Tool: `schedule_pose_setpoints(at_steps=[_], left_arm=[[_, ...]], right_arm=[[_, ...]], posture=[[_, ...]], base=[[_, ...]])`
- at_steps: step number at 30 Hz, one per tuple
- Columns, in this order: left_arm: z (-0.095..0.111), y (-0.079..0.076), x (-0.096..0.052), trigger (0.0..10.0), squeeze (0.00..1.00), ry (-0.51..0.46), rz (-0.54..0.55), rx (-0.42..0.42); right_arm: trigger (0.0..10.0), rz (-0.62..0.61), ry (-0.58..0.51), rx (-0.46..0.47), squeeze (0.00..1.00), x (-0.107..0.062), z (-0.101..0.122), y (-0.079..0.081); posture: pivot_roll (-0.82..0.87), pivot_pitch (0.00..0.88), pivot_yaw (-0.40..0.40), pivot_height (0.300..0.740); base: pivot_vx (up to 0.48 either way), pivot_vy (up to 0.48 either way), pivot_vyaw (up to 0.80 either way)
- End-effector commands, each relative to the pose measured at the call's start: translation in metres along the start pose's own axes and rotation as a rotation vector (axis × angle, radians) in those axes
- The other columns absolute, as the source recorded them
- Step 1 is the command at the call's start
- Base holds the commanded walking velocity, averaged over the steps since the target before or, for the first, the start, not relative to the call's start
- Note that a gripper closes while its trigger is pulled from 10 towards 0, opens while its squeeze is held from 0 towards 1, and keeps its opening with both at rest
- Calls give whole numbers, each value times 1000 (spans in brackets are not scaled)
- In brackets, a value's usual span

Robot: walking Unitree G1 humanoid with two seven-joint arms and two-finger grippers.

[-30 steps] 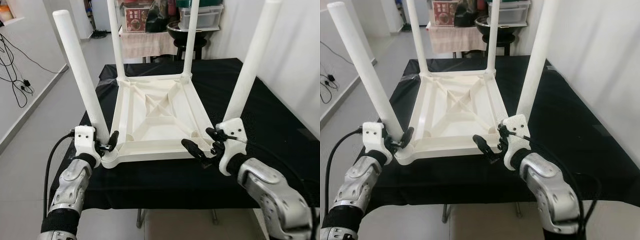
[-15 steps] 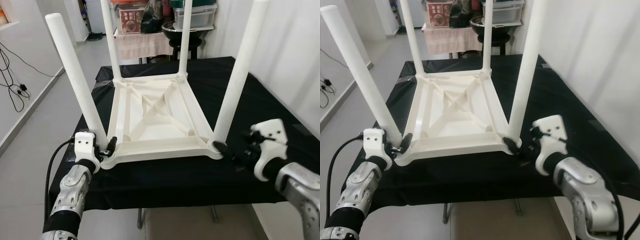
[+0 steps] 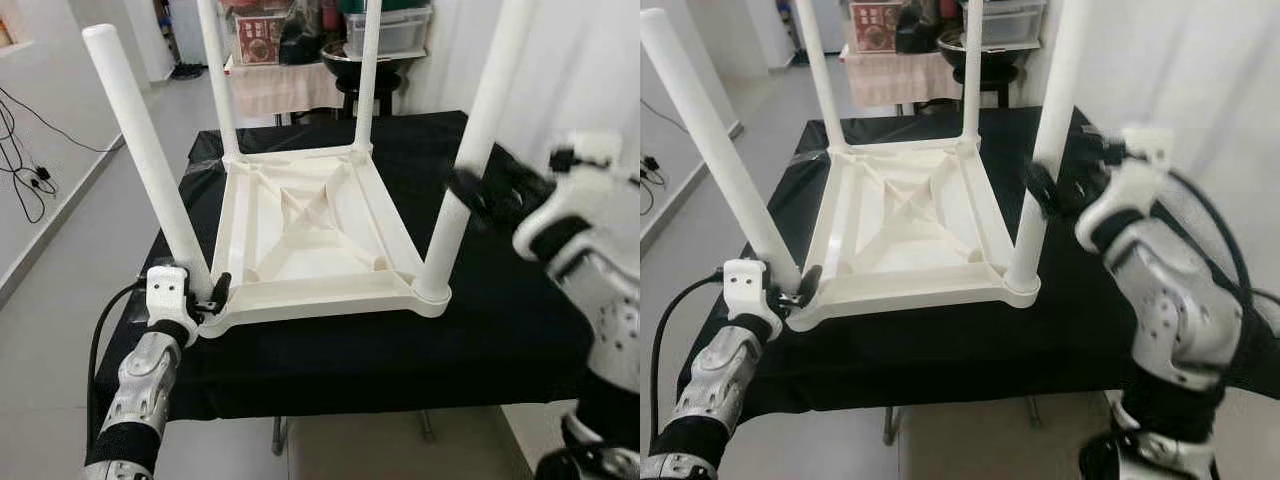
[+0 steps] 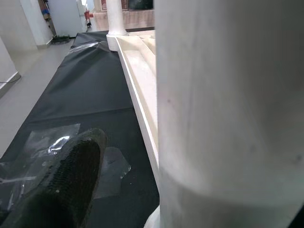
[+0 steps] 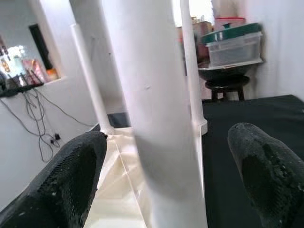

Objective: Building children table

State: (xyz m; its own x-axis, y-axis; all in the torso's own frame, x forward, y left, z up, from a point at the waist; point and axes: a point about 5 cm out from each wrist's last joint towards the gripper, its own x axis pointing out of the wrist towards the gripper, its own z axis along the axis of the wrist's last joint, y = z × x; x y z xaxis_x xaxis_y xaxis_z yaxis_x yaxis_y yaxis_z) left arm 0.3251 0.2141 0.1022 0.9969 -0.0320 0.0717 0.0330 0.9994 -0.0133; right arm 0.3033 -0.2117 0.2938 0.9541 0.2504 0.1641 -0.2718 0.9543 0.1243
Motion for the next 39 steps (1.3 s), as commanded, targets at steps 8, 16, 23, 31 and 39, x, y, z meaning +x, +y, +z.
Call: schedule_pose_setpoints(at_steps=[8,16,23,31,39], left_arm=[[-6,15,-9,10000,0,22,82,31],[9,18,-8,10000,0,-36,87,25],[15,20,-13,10000,0,-63,100,-9],[17,22,-15,10000,0,-69,135,-1],[23,27,-15,10000,0,-66,139,8]], right_arm=[[10000,5,-19,32,0,25,-3,5],[10000,34,-11,75,0,42,-20,20],[10000,107,-15,33,0,51,-30,46],[10000,169,-41,19,0,51,-37,70],[10000,155,-32,39,0,51,-44,77]], posture=[[-121,6,14,740],[-100,7,13,740],[-91,7,9,740],[-87,7,13,740],[-86,6,22,740]], base=[[0,0,0],[0,-44,0],[0,-448,0],[0,-116,265],[0,0,298]])
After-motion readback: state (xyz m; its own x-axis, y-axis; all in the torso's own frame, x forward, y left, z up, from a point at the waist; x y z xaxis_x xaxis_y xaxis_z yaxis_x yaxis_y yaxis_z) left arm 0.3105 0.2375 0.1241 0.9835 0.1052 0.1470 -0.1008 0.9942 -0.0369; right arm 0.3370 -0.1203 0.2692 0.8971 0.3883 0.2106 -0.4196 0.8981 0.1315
